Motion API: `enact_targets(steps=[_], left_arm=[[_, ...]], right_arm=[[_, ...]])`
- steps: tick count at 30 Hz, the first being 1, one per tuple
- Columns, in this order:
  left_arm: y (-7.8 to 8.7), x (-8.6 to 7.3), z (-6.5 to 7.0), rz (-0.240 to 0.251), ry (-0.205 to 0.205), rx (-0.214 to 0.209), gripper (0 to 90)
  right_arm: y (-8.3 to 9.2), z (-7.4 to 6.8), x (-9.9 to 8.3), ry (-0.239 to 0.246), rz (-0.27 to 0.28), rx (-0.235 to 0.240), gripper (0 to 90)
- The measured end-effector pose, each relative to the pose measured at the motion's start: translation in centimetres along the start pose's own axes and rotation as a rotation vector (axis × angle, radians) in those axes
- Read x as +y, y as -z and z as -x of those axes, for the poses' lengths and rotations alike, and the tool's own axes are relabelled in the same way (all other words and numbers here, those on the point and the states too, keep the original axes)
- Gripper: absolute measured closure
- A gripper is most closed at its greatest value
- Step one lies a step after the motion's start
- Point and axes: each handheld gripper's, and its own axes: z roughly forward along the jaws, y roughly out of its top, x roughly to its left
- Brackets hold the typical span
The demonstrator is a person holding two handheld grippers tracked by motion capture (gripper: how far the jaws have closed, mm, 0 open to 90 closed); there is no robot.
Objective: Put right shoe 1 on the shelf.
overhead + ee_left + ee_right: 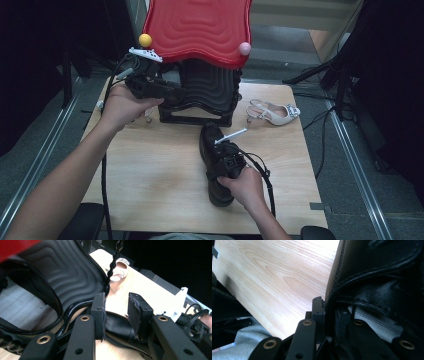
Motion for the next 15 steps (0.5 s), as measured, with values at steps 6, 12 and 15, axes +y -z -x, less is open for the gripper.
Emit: enact_targets(steps=[6, 12, 15], left_arm=[[0.2, 1.3, -0.2, -0.004, -0.016, 0.015, 73.4], [0.5, 2.1, -0.6, -0.010, -0.022, 0.015, 85.6], [0.9, 2.8, -0.6, 0.006, -0.032, 0.022, 90.0]], right_arm=[[1.3, 0.8, -0.1, -0.006, -0.004, 0.023, 87.0], [2.8, 1.3, -0.2, -0.004, 0.020, 0.036, 87.3], [4.3, 1.9, -0.2, -0.013, 0.067, 0.057, 87.4]])
